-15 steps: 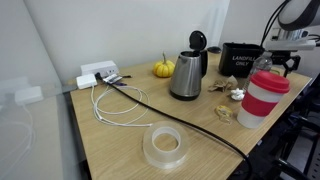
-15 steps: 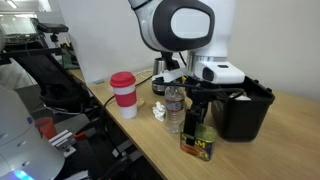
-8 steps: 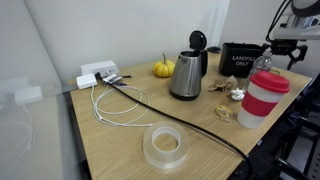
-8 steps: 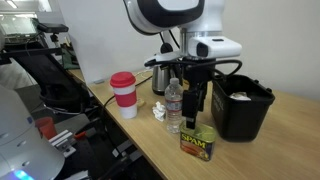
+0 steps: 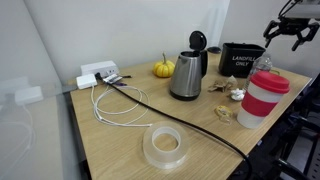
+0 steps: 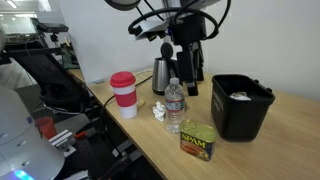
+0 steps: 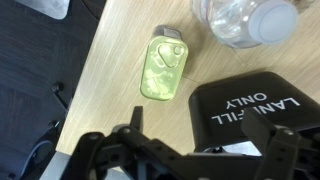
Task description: Move the can to the right of the bottle of water
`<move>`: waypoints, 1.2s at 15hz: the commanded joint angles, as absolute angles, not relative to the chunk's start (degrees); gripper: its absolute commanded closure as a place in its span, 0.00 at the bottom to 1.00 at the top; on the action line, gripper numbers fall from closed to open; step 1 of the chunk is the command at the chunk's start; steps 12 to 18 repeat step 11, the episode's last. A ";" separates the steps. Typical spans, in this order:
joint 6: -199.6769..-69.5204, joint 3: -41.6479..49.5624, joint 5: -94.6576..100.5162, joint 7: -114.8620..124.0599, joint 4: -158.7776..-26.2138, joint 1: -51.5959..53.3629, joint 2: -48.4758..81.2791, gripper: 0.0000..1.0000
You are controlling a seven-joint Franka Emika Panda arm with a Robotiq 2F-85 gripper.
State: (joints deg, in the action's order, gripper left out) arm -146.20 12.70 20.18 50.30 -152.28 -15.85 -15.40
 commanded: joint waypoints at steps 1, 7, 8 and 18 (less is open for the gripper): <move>-147.85 8.69 19.52 49.17 -157.13 -17.49 -21.95 0.00; -146.34 6.95 18.32 49.02 -156.47 -18.57 -21.92 0.00; -146.34 6.95 18.32 49.02 -156.48 -18.59 -21.92 0.00; -146.35 6.94 18.32 49.02 -156.49 -18.62 -21.92 0.00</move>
